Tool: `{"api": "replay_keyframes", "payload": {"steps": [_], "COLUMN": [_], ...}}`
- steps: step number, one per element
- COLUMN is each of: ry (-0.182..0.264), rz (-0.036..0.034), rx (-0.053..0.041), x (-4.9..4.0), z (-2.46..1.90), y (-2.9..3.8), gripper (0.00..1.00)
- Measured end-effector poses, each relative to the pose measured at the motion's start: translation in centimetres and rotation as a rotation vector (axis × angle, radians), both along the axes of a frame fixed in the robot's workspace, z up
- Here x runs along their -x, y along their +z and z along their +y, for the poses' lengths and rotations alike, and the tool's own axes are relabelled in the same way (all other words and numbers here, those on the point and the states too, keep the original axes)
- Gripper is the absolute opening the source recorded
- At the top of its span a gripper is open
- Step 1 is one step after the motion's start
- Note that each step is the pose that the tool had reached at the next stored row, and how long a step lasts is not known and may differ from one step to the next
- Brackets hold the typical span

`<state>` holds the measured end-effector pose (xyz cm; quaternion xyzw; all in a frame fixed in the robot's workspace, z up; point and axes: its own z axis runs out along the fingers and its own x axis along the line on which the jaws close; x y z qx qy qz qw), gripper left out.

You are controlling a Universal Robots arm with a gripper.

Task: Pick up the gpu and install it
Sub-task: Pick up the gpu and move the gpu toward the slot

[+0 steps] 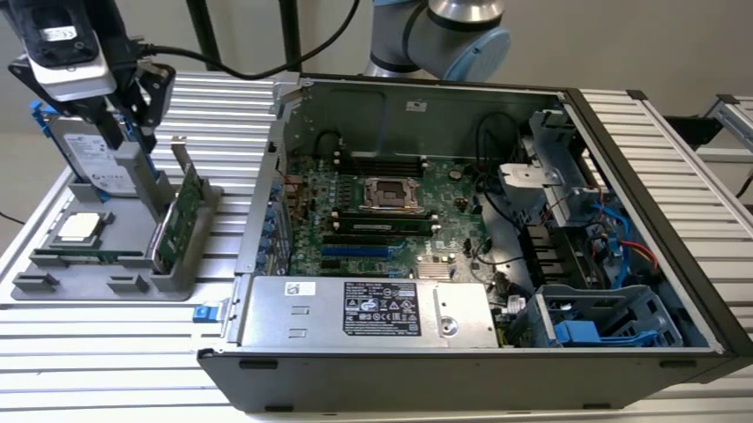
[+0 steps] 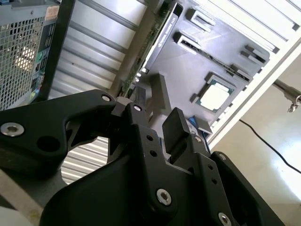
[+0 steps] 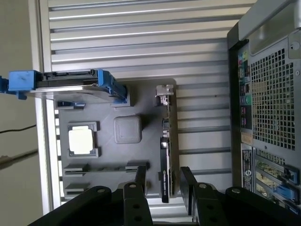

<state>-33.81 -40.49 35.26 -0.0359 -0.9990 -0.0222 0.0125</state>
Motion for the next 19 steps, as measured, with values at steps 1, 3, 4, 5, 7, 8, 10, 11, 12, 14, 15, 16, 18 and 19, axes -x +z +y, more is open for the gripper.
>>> {"api": "replay_keyframes", "payload": {"steps": [1, 3, 4, 5, 7, 8, 10, 11, 12, 14, 15, 16, 18, 19], "ry": [0.0, 0.0, 0.0, 0.0, 0.0, 0.0, 0.0, 0.0, 0.0, 0.0, 0.0, 0.0, 0.0, 0.0], "rz": [0.0002, 0.0004, 0.0005, 0.0007, 0.0011, 0.0012, 0.0016, 0.0019, 0.0022, 0.0028, 0.0031, 0.0034, 0.0039, 0.0043], "rx": [0.0, 0.0, 0.0001, 0.0001, 0.0001, 0.0001, 0.0, 0.0, 0.0, 0.0, 0.0, 0.0001, 0.0, 0.0], "x": [-0.01, -0.01, -0.02, -0.04, -0.07, -0.09, -0.11, -0.13, -0.14, -0.16, -0.18, -0.19, -0.22, -0.22], "z": [-0.01, -0.02, -0.04, -0.06, -0.09, -0.1, -0.12, -0.14, -0.15, -0.18, -0.19, -0.21, -0.23, -0.25], "y": [-0.05, -0.14, -0.17, -0.22, -0.32, -0.35, -0.45, -0.49, -0.54, -0.65, -0.7, -0.75, -0.85, -0.9], "gripper": [1.0, 1.0, 1.0, 1.0, 1.0, 1.0, 1.0, 1.0, 1.0, 1.0, 1.0, 1.0, 1.0, 1.0]}}
